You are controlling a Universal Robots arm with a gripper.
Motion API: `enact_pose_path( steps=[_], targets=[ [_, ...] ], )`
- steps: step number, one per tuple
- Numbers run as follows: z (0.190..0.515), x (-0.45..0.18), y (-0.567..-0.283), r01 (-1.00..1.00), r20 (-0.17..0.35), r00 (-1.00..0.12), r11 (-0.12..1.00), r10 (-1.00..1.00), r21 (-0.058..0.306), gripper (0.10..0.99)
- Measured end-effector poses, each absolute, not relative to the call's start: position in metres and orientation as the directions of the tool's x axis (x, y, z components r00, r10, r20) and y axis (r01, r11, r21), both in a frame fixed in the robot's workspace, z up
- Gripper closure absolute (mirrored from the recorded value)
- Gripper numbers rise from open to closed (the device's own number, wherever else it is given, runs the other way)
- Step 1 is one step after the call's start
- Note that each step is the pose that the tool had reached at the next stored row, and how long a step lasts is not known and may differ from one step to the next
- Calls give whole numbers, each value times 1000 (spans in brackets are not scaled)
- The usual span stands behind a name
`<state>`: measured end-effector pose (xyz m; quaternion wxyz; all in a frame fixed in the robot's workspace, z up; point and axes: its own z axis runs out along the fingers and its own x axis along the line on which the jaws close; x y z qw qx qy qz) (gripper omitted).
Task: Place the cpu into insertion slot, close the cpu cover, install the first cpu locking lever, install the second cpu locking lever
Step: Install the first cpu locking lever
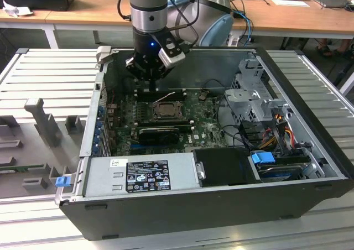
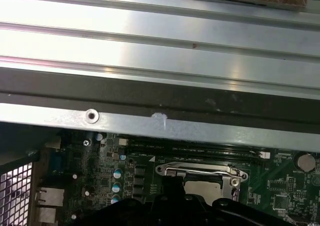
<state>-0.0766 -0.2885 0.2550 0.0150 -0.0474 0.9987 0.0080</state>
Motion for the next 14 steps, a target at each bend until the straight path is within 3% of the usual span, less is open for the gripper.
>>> enact_pose_path(
  steps=[14],
  targets=[
    [255, -62, -289, -95, -31, -995, 995, -94, 15, 980]
  ],
)
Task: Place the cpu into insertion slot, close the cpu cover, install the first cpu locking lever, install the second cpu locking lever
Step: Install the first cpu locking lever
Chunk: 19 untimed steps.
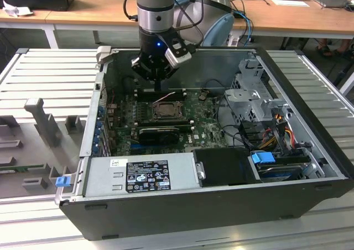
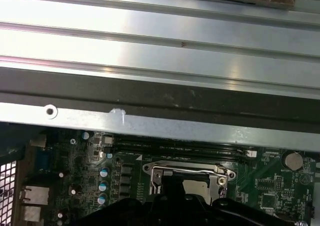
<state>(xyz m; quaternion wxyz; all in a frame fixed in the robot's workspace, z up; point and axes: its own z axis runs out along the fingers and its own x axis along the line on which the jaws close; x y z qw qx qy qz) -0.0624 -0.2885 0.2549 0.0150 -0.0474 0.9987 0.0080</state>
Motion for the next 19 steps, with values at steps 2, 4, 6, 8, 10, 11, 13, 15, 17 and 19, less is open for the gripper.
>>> enact_pose_path(
  steps=[2, 4, 6, 8, 10, 11, 13, 15, 17, 19],
  targets=[
    [255, -61, -289, -95, -31, -995, 995, -94, 15, 980],
    [255, -59, -289, -95, -31, -995, 995, -94, 15, 980],
    [255, -58, -289, -95, -31, -995, 995, -94, 15, 980],
    [255, -57, -289, -95, -31, -995, 995, -94, 14, 980],
    [255, -56, -289, -95, -31, -995, 995, -94, 15, 980],
    [255, -55, -289, -95, -31, -995, 995, -94, 15, 980],
    [255, -54, -289, -95, -31, -995, 995, -94, 15, 980],
    [255, -52, -289, -95, -31, -995, 995, -94, 14, 980],
    [255, -51, -289, -95, -31, -995, 995, -94, 15, 980],
    [255, -49, -289, -95, -31, -995, 995, -94, 15, 980]
  ],
)
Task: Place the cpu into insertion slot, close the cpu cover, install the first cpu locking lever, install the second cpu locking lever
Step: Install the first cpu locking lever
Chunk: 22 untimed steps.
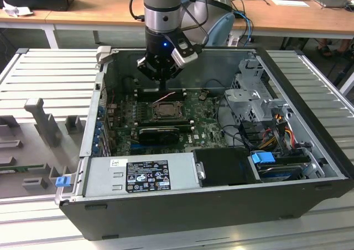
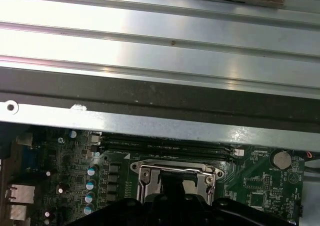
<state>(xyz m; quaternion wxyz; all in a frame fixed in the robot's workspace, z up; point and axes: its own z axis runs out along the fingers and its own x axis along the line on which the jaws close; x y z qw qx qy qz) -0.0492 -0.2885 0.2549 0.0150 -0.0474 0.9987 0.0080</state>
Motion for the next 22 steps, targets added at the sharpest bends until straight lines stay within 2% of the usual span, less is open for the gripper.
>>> enact_pose_path(
  steps=[11, 17, 22],
  targets=[
    [254, -41, -289, -94, -31, -995, 995, -93, 15, 980],
    [248, -40, -289, -71, -34, -997, 996, -69, 54, 980],
    [236, -39, -289, -69, -34, -997, 996, -67, 62, 980]
  ],
)
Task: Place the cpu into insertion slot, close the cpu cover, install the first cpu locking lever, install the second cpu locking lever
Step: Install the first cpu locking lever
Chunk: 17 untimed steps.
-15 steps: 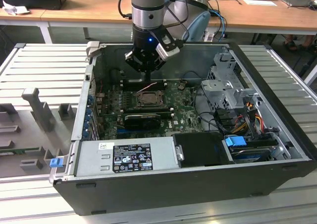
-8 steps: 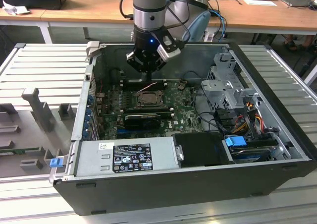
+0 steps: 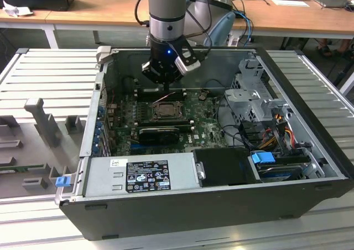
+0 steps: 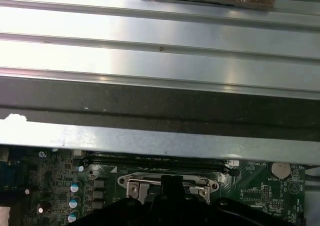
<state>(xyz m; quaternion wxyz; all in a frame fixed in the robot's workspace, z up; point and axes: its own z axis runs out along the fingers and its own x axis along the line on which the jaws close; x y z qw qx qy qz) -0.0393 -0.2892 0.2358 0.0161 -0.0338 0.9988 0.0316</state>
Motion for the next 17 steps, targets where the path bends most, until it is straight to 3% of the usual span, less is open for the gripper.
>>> enact_pose_path(
  steps=[17],
  targets=[
    [208, -22, -279, -62, -34, -998, 996, -60, 60, 980]
  ],
)
